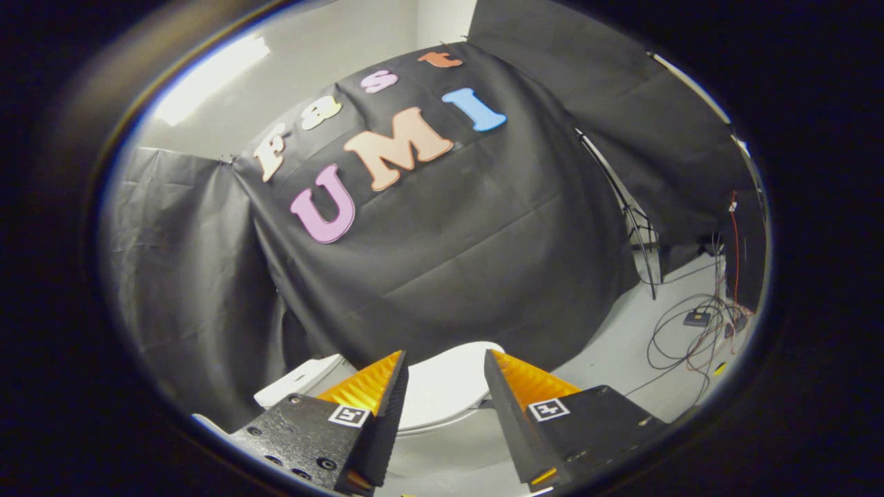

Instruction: Open the toilet lid.

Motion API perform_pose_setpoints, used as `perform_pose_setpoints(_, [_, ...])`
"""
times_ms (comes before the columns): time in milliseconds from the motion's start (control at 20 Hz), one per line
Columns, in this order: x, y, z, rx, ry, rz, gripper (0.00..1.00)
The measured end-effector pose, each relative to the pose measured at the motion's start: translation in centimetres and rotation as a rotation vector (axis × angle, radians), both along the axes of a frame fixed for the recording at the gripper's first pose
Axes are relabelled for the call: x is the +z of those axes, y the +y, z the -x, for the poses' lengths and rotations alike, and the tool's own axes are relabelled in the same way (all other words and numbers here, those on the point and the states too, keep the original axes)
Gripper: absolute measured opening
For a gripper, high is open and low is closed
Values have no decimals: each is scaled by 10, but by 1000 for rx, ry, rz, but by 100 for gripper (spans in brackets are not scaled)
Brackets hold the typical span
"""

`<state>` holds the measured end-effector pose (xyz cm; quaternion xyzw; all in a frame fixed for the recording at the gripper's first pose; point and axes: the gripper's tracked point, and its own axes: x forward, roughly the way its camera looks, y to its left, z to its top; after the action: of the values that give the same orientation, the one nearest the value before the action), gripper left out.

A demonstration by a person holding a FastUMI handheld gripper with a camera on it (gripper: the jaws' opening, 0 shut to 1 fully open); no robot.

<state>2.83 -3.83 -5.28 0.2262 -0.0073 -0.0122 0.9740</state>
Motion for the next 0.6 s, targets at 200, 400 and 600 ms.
perform_pose_setpoints(200, [-12, 3, -18, 20, 18, -47, 69])
perform_pose_setpoints(400, [-28, 8, -42, 48, 35, -137, 69])
perform_pose_setpoints(600, [-45, 15, -71, 56, 42, -258, 66])
